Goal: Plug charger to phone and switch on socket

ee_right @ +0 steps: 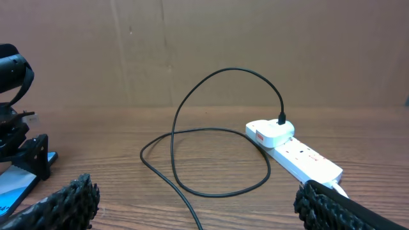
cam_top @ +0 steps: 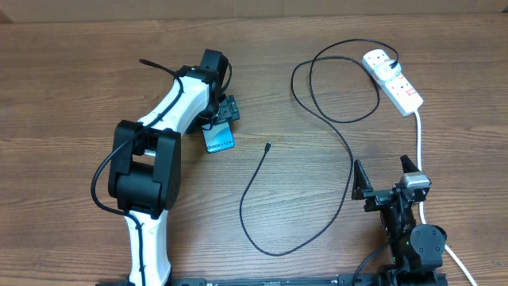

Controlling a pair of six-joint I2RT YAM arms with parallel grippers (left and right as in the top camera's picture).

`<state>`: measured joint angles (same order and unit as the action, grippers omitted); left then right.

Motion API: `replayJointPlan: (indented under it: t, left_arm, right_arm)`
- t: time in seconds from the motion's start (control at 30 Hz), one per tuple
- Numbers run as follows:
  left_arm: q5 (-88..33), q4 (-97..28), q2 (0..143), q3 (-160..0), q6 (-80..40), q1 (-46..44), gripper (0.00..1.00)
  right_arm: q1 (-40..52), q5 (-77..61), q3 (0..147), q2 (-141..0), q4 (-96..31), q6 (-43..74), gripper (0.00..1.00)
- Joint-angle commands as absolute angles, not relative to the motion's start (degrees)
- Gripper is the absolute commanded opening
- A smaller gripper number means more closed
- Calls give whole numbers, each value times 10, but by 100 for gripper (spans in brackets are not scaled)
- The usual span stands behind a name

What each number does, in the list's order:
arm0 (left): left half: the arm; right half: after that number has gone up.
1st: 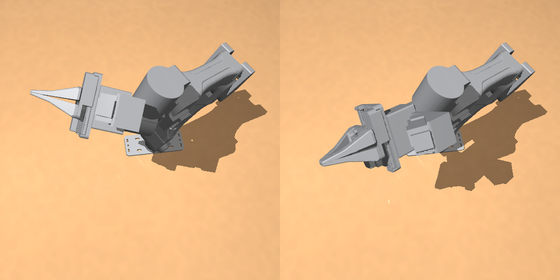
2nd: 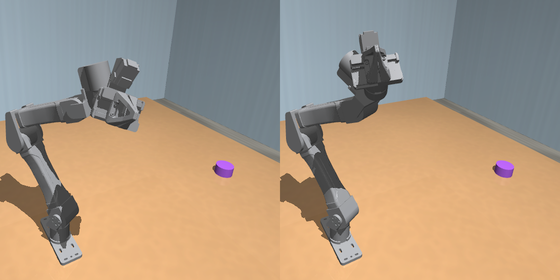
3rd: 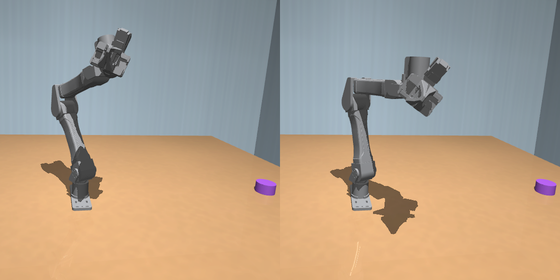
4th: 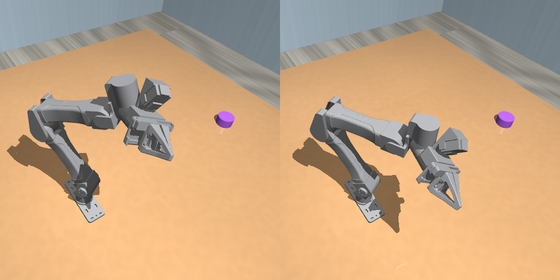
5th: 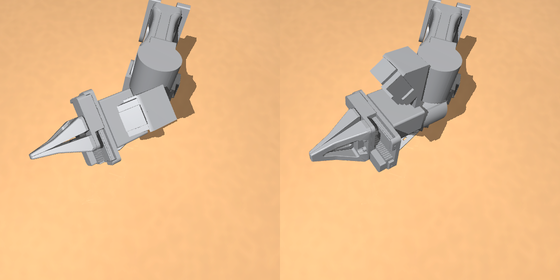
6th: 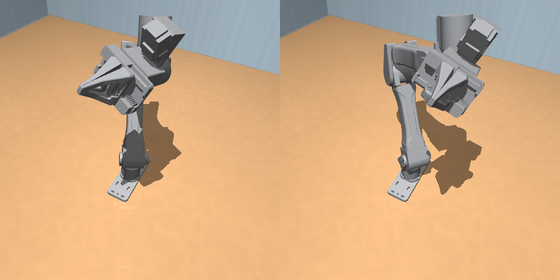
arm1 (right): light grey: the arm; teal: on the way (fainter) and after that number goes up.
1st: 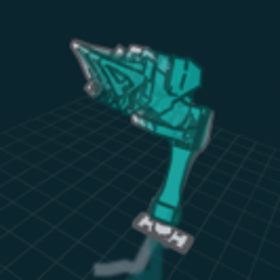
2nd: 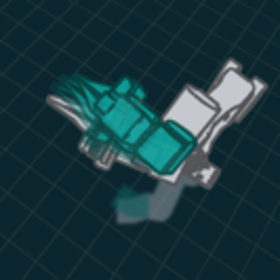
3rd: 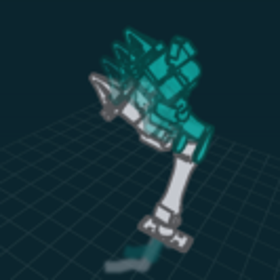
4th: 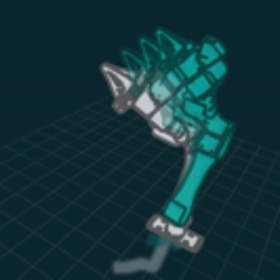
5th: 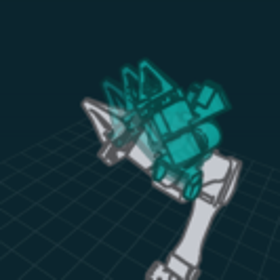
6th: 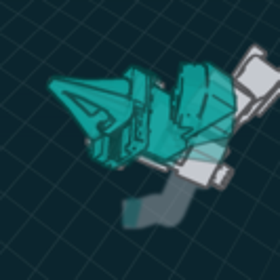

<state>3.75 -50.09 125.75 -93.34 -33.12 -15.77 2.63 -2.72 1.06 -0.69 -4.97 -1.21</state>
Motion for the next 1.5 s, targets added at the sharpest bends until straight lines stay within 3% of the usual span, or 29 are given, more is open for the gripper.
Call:
replayJointPlan:
  t: [0.0,0.3,0.7,0.9,1.47]
  left_arm:
    - [44,-503,1263,-935,-343,-159,97]
    - [44,-509,1264,-935,-343,-159,84]
    - [44,-507,1264,-920,-343,-158,80]
    - [44,-507,1264,-920,-343,-158,69]
    - [13,-620,1263,-1019,-343,-157,71]
  right_arm:
    - [26,-26,4,-2,-46,-8,100]
    - [26,-26,4,-2,-46,-8,100]
    - [26,-26,4,-2,-46,-8,100]
    - [26,-26,4,-2,-46,-8,100]
    - [26,-26,4,-2,-46,-8,100]
